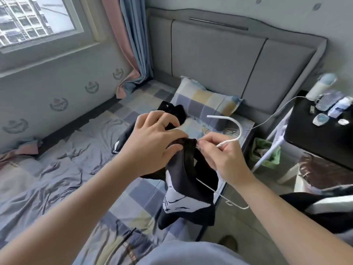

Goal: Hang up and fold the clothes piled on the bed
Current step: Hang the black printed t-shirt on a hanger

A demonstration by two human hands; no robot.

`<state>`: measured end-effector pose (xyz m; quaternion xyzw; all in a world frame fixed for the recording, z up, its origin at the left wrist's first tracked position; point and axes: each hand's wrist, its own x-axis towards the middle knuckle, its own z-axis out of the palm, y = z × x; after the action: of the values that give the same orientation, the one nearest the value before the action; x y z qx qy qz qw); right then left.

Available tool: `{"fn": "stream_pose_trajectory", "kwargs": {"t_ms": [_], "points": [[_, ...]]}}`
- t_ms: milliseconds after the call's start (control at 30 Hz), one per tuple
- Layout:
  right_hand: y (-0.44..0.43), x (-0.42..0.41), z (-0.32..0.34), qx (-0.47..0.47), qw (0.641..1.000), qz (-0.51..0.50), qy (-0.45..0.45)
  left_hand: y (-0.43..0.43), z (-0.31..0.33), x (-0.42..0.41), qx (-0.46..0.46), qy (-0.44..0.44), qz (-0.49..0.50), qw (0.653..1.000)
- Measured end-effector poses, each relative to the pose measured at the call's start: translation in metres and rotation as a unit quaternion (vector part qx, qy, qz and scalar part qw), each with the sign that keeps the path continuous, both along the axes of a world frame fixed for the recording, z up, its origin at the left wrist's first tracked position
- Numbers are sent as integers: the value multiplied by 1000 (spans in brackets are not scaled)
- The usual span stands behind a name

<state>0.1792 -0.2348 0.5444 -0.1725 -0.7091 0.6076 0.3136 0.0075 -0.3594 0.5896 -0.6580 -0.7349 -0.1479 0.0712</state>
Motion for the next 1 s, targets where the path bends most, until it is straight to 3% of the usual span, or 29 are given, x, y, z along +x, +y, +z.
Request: {"fn": "stream_pose_trajectory", "kwargs": {"t_ms": [133,300,700,800,900,1000], "points": [[17,9,1,48,998,15,-30,2,-7,-25,-51,-12,-34,998],[49,41,-17,73,987,2,-143,-5,-18,-26,15,-82,-35,996],[26,30,-35,90,981,-2,-174,21,-39,14,2,-203,-34,979],[28,36,-40,161,965,-101,-179,19,-46,18,24,-239,6,971],[19,44,-47,253,937,-206,-122,16,-51,17,79,-275,57,956],[10,41,-54,149,969,-104,-170,13,-52,19,112,-301,93,942]]}}
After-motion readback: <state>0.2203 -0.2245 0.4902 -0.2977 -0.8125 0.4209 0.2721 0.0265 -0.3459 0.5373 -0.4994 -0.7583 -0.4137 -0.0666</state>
